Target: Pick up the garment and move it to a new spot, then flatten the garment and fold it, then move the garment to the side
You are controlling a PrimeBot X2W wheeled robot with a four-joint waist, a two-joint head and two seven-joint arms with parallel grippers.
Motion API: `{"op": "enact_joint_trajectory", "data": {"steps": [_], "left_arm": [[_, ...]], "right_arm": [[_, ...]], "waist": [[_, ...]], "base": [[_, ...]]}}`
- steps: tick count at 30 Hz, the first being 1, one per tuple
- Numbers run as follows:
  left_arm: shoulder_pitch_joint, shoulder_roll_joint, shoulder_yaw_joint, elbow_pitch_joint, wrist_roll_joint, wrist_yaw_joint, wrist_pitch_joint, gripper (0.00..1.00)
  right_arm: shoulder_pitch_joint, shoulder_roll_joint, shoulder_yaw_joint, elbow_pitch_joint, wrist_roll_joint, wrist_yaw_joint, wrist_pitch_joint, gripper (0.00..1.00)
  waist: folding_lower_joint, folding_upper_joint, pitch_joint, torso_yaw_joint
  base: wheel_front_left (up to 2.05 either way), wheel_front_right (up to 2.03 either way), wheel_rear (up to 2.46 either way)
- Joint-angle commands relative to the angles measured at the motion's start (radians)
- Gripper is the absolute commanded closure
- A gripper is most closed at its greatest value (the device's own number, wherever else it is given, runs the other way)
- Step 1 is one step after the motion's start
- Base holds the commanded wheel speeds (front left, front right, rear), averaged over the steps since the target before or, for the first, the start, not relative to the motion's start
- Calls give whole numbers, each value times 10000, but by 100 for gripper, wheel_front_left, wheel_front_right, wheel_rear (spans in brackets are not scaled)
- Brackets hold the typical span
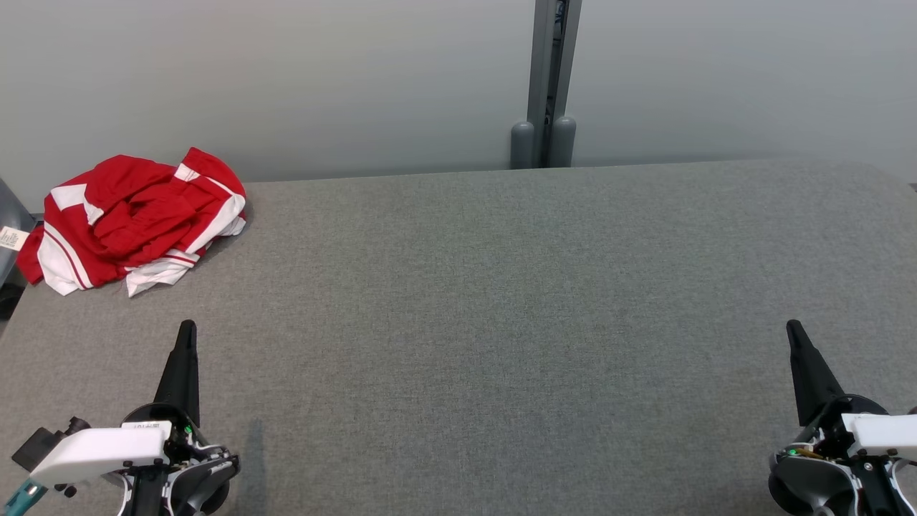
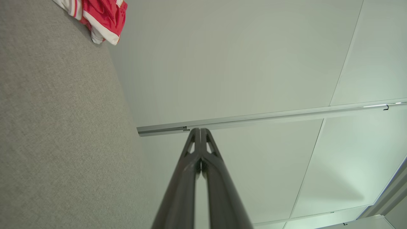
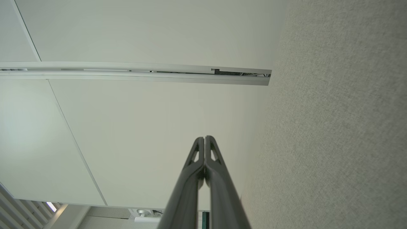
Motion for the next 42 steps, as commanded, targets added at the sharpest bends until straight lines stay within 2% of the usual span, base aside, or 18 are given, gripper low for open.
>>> {"op": "enact_joint_trajectory", "data": {"steps": [1, 42], "left_arm": [[-87, 51, 23, -28, -14, -42, 27, 100], [-87, 51, 24, -28, -14, -40, 27, 100]], "right_arm": [[-44, -83, -9, 18, 26, 8, 32, 100], [-44, -84, -9, 18, 25, 8, 32, 100]], "waist": [[0, -1, 0, 0], [0, -1, 0, 0]], "base": [[0, 0, 0], [0, 0, 0]]}}
